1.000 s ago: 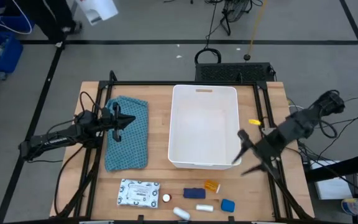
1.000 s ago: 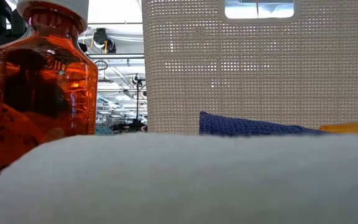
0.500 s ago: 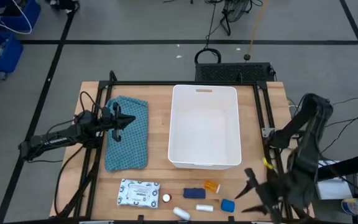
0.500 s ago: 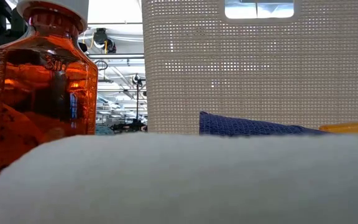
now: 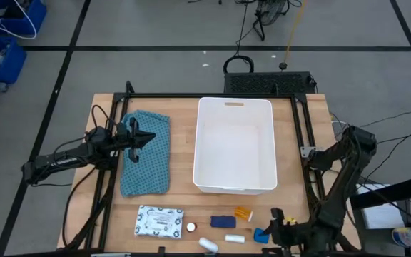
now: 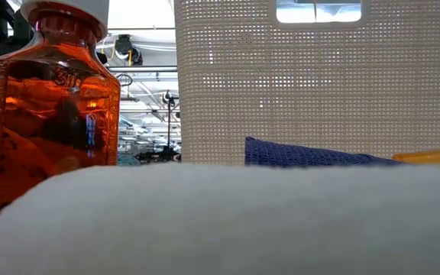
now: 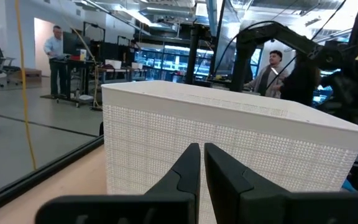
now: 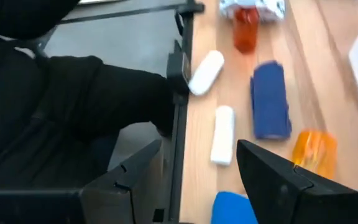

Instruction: Pick & place medical supplies in basket/bin

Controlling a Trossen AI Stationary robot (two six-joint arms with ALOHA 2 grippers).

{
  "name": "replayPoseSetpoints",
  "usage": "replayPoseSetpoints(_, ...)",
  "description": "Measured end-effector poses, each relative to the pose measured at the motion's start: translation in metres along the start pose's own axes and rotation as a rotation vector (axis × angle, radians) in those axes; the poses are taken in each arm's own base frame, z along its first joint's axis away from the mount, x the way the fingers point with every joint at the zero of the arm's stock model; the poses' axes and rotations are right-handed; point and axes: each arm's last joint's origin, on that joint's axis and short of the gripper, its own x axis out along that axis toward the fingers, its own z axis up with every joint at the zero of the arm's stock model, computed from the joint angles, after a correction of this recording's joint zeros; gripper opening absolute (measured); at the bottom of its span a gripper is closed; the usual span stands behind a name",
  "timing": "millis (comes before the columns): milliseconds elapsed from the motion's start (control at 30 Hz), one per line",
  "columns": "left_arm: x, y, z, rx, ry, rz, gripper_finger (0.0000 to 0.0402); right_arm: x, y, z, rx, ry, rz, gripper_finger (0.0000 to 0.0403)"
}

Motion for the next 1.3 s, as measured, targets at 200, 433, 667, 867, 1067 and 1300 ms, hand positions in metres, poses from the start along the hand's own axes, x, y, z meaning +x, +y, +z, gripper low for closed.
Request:
replayPoseSetpoints(200,0.0,0.0,0.0,0.024,0.0,0.0,0.0026,0.017,-0.003,-0.014,0.136,0.149,-0.023,0.0199)
replayPoseSetpoints(433,0.0,0.0,0.001,0.031,-0.011,-0.001,0.0026,0.037,-0.01,-0.022,0.192,0.282,-0.063,0.0199)
replayPoseSetpoints(667,0.0,0.0,0.001,0.03,-0.013,-0.001,0.0026,0.048,-0.016,-0.031,0.172,0.344,-0.132,0.0199)
replayPoseSetpoints(867,0.0,0.0,0.001,0.027,-0.014,-0.002,0.0026,0.054,-0.019,-0.039,0.157,0.371,-0.181,0.0199)
replayPoseSetpoints(1067,0.0,0.0,0.002,0.025,-0.016,-0.002,0.0026,0.064,-0.023,-0.043,0.165,0.384,-0.219,0.0199)
replayPoseSetpoints(1300,0.0,0.0,0.002,0.024,-0.016,-0.002,0.0026,0.077,-0.021,-0.052,0.166,0.406,-0.216,0.0199)
